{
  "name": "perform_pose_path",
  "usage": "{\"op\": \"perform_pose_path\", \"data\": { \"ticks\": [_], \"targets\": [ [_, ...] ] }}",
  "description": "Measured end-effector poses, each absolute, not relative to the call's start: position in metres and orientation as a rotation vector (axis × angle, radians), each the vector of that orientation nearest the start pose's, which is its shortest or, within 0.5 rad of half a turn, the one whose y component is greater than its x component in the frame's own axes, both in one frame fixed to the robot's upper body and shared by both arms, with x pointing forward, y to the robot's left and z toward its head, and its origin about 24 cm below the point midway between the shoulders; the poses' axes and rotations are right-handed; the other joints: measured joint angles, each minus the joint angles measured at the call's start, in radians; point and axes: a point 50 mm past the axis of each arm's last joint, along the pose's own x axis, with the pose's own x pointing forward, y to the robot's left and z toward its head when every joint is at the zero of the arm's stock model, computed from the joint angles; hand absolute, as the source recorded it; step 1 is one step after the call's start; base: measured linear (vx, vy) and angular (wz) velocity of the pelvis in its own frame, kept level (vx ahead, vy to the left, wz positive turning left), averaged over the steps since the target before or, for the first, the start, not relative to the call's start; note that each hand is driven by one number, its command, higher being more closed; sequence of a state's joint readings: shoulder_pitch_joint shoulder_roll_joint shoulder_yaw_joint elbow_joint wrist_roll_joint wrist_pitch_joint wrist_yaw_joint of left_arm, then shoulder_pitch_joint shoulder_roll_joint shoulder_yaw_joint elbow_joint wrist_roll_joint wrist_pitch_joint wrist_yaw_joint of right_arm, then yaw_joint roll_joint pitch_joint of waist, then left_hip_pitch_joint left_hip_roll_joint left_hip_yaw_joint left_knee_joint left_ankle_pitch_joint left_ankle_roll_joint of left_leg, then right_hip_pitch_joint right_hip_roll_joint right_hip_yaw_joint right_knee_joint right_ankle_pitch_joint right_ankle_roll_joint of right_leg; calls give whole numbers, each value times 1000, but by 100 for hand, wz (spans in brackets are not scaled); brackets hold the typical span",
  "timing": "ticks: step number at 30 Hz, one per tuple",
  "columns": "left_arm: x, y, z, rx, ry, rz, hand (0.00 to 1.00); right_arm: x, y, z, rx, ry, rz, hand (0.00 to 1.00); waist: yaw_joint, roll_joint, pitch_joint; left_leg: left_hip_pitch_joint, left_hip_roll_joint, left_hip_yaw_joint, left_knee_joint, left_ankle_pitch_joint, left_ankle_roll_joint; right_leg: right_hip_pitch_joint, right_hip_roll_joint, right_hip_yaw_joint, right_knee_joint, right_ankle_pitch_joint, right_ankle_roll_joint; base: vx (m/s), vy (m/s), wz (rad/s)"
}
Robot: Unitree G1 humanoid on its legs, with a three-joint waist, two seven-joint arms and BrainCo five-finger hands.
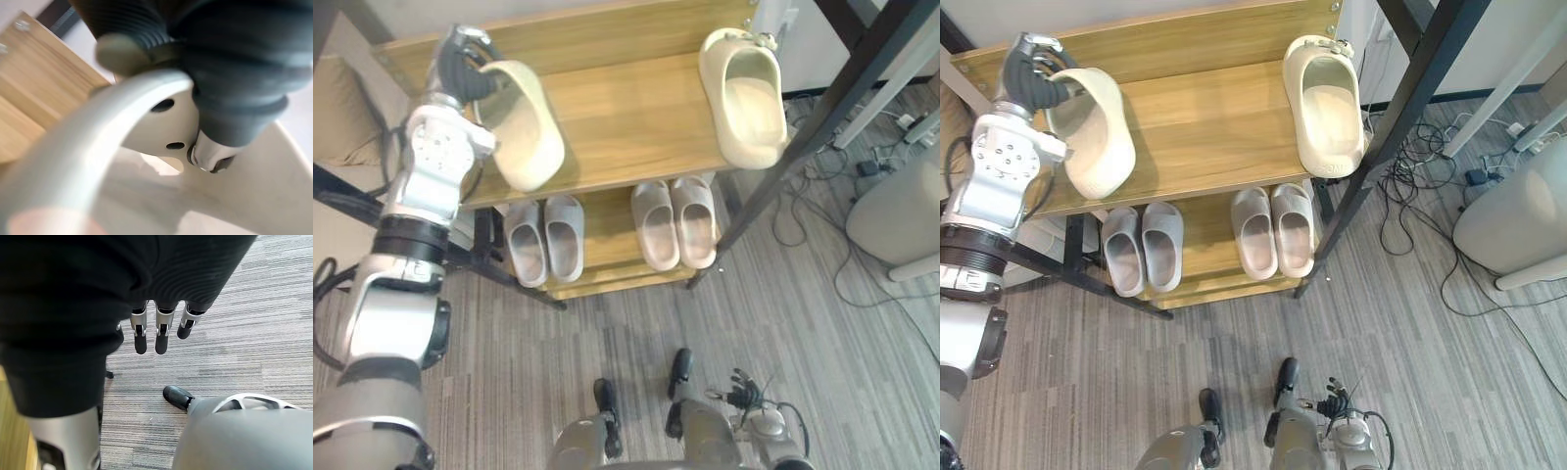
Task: Organize the slippers on the shoe rack
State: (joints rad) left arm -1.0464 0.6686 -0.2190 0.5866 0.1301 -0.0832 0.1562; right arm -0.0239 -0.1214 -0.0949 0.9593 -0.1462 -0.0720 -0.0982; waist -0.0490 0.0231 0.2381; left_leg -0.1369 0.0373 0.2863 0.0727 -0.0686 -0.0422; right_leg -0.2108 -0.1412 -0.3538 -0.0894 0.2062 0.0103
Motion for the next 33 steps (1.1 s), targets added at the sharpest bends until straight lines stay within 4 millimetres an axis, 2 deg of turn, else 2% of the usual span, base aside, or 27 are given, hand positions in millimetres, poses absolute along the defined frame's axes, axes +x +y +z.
{"op": "perform_pose_path", "data": {
  "ticks": [6, 12, 17, 27, 32, 33],
  "targets": [
    [380, 189, 290, 759, -635, 140, 100, 160, -211, -132, -248, 855, -155, 0, -7, 13, -8, 0, 1, 2, 4, -2, 0, 0, 1, 1, 0, -1, 2, 2, 36, -2],
    [383, 173, 284, 728, -644, 110, 100, 160, -211, -132, -261, 854, -149, 0, -13, 28, -17, -2, 0, 16, 27, -24, 3, -1, 1, 19, 0, 2, 7, -15, 44, -8],
    [383, 168, 283, 720, -651, 113, 100, 161, -213, -131, -274, 849, -164, 0, -28, 37, -33, -39, 4, 33, 78, -54, 8, -25, 0, 41, 0, 9, 19, -42, 42, -12],
    [388, 157, 301, 695, -687, 132, 100, 159, -219, -131, -262, 855, -212, 0, -62, 42, -36, -109, 11, 64, 184, -113, 28, -70, -4, 85, 1, 30, 35, -23, 65, -11],
    [391, 152, 305, 686, -691, 139, 100, 157, -222, -132, -269, 865, -218, 0, -69, 44, -36, -140, 21, 65, 245, -146, 36, -79, -3, 93, 0, 40, 39, -15, 88, -6],
    [391, 151, 307, 681, -694, 146, 0, 157, -222, -132, -270, 864, -218, 0, -68, 45, -36, -148, 22, 65, 256, -150, 38, -84, -3, 94, 0, 43, 38, -36, 102, 0]
  ]
}}
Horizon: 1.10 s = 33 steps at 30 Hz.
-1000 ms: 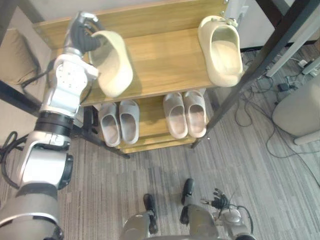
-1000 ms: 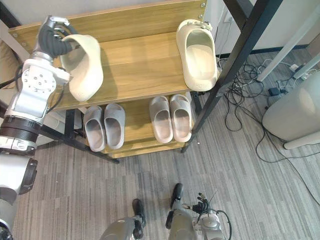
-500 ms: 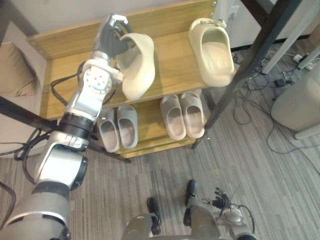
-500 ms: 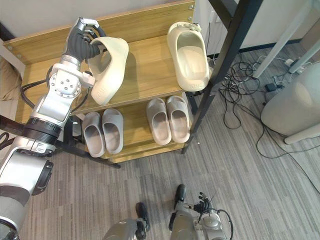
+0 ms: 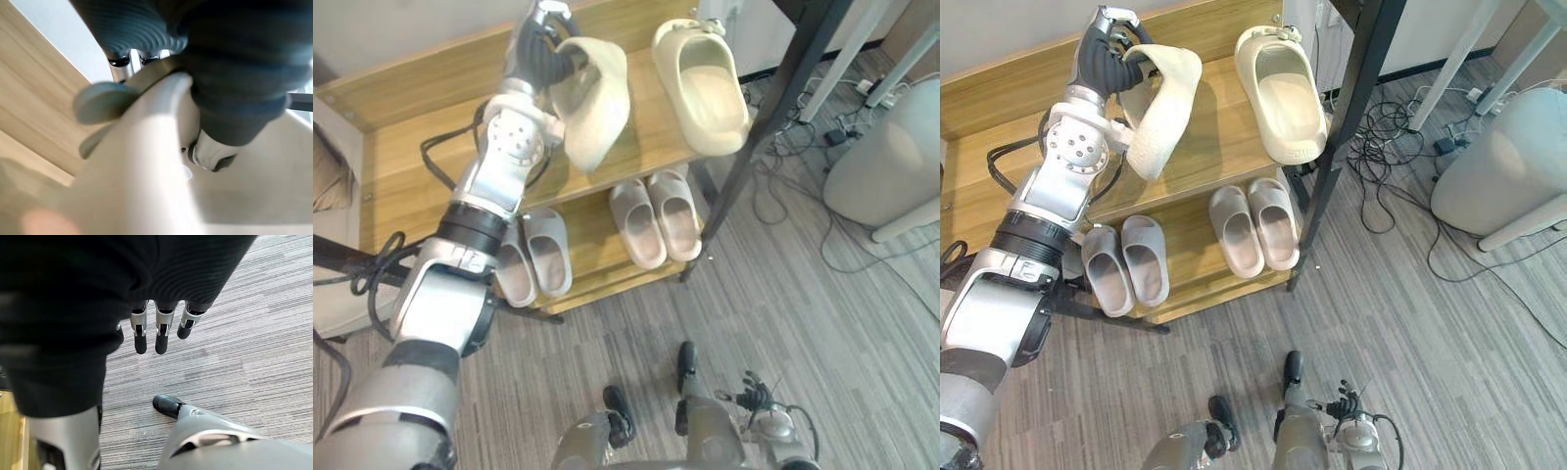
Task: Organize the slippers on the shoe rack
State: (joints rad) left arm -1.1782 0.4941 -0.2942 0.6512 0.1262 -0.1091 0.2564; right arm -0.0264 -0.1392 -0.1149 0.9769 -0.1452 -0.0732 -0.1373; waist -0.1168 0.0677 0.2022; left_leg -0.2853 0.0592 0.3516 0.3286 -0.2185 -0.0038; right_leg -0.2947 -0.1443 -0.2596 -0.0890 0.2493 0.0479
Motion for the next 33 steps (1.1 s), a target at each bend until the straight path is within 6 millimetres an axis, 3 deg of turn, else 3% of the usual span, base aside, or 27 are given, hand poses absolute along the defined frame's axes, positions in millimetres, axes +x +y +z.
{"op": "perform_pose_path", "data": {
  "ticks": [14, 33],
  "targets": [
    [395, 138, 312, 641, -693, 149, 0, 153, -230, -132, -294, 880, -238, 0, -16, 26, 14, -48, 10, 3, 57, -18, 5, -27, 0, 7, 0, 7, -14, -14, 66, -2],
    [396, 115, 313, 552, -702, 120, 0, 155, -231, -131, -272, 867, -257, 0, -18, 25, 51, -3, -1, -9, 36, -16, 10, 19, -10, -7, 0, 6, -15, -2, 63, 2]
  ]
}}
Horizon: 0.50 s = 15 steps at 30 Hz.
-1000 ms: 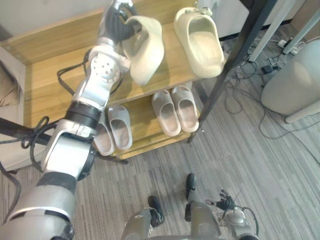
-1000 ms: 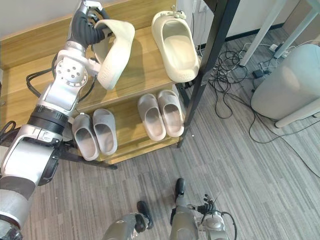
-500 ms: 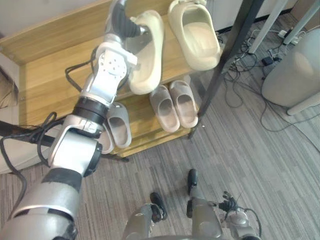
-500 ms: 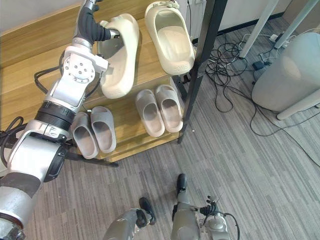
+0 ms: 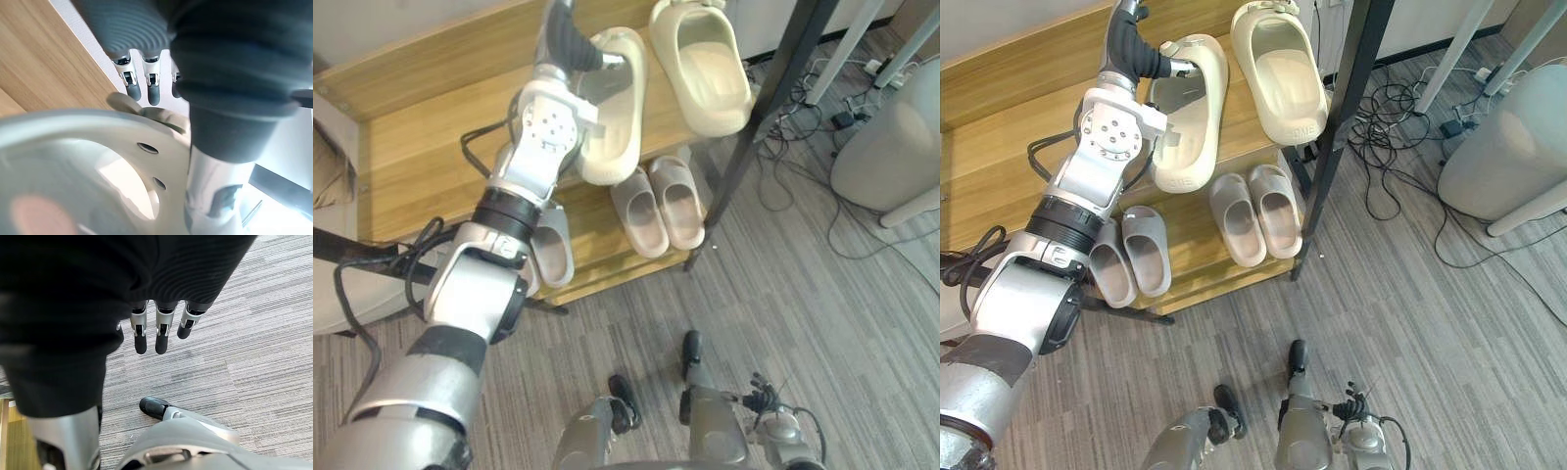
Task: Organize the slippers on the shoe rack
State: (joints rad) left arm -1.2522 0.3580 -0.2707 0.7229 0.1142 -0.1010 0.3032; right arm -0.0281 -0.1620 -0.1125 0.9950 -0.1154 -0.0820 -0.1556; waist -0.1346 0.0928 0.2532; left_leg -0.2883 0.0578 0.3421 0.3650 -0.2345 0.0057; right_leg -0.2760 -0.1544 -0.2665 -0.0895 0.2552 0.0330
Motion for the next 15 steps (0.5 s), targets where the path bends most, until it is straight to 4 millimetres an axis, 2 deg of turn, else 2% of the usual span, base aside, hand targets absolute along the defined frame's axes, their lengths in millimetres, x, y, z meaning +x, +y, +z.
{"op": "perform_pose_path", "data": {
  "ticks": [6, 15],
  "targets": [
    [390, 100, 313, 519, -736, 79, 0, 153, -231, -132, -271, 875, -258, 0, 0, -1, 1, 31, -13, -27, -20, 6, 7, 38, -7, -30, 0, -5, 5, 9, 59, 13],
    [388, 103, 301, 476, -724, 66, 0, 153, -232, -132, -278, 879, -255, 0, 13, -2, 1, 66, -49, -52, -80, 40, 19, 67, -36, -55, 0, -13, 12, -27, 46, 12]
  ]
}}
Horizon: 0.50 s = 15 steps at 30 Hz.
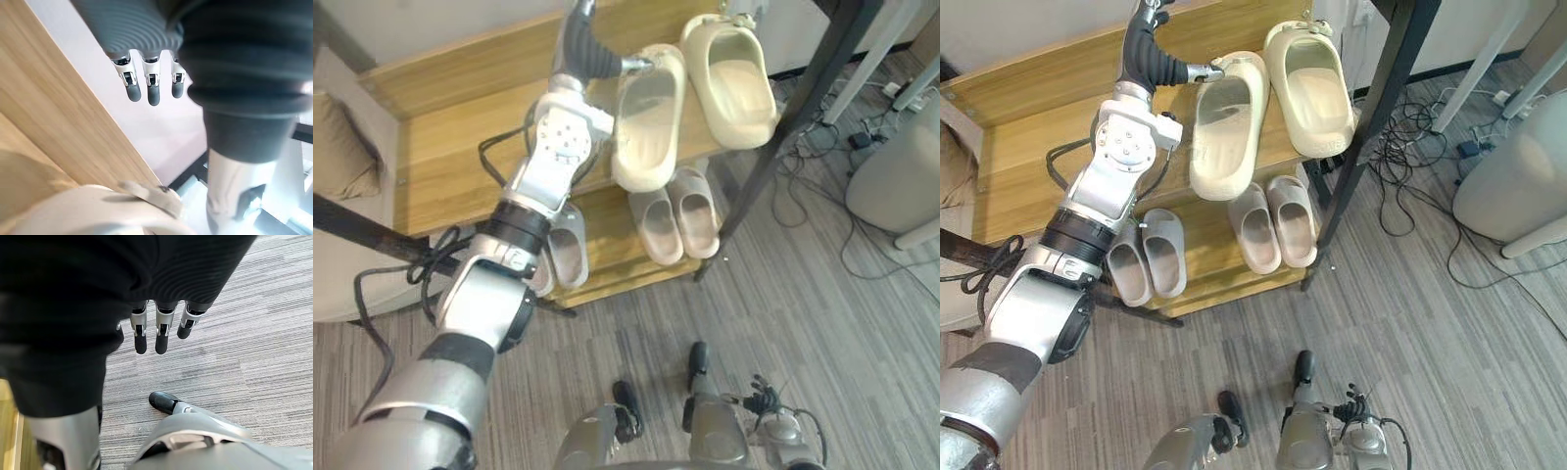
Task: Organize the slippers on the shoe rack
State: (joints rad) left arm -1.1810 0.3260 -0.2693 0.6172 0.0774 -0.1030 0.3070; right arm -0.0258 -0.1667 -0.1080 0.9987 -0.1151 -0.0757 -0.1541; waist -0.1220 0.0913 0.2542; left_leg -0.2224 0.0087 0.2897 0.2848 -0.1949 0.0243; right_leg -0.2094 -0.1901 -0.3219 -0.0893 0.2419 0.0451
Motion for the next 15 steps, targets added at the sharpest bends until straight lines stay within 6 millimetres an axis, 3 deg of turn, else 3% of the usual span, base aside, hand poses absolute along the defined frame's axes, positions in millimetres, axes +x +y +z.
{"op": "perform_pose_path", "data": {
  "ticks": [11, 15],
  "targets": [
    [382, 103, 299, 446, -744, 60, 0, 152, -232, -133, -287, 888, -246, 0, 1, -1, -1, 31, -5, -6, -24, 10, -3, 21, 0, -6, 0, -5, 3, -15, 11, 1],
    [360, 98, 296, 308, -831, 20, 0, 147, -230, -135, -285, 903, -243, 0, 2, -10, -9, 37, -8, -19, -46, 19, -6, 26, -1, -19, 0, -14, 4, -32, 19, 8]
  ]
}}
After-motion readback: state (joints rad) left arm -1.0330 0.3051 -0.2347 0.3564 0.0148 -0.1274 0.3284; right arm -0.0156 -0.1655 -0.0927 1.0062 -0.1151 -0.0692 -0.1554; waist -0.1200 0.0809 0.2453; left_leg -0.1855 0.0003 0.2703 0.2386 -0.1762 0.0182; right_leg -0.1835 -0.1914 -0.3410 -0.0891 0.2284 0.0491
